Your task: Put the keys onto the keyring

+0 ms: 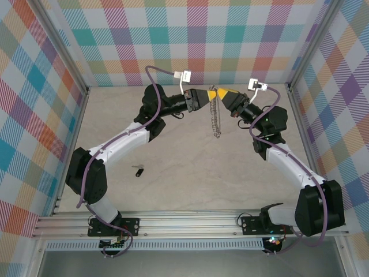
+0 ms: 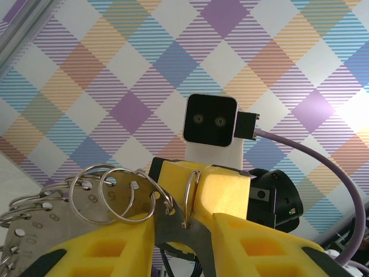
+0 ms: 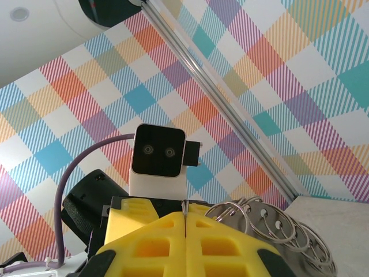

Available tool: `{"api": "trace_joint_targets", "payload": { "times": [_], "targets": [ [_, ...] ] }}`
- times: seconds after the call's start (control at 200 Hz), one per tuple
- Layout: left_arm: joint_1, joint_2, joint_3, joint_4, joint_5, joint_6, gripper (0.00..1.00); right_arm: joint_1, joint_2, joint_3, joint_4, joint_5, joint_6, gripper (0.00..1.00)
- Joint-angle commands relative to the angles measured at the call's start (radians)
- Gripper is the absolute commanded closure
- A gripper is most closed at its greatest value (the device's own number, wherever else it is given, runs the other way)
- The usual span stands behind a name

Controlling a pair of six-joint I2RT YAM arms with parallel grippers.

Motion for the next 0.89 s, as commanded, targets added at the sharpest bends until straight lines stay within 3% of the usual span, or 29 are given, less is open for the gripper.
{"api": "trace_joint_targets", "payload": {
  "times": [0.0,0.325,0.595,0.75,0.84,0.89],
  "targets": [
    [-0.016,0.000,0.040,0.058,-0.013,0.003,0.70,0.007,-0.007,0.002,0.068,-0.005,0.005,1.00],
    [-0.016,0.004,0.035,0.078,-0.033,-0.003,0.71,0.008,-0.010,-0.003,0.063,-0.009,0.005,1.00],
    [-0.017,0.006,0.030,0.088,-0.030,-0.007,0.85,0.008,-0.012,-0.004,0.055,-0.004,0.002,1.00],
    [-0.017,0.003,0.023,0.082,-0.021,0.002,1.00,0.007,-0.012,0.002,0.032,0.003,-0.001,1.00],
    [-0.016,-0.005,0.024,0.046,-0.010,0.039,1.00,-0.005,-0.032,0.002,-0.015,0.012,-0.008,0.71],
    [-0.016,-0.013,0.029,0.006,-0.001,0.075,1.00,-0.022,-0.057,-0.003,-0.056,0.017,-0.015,0.64]
  ]
}}
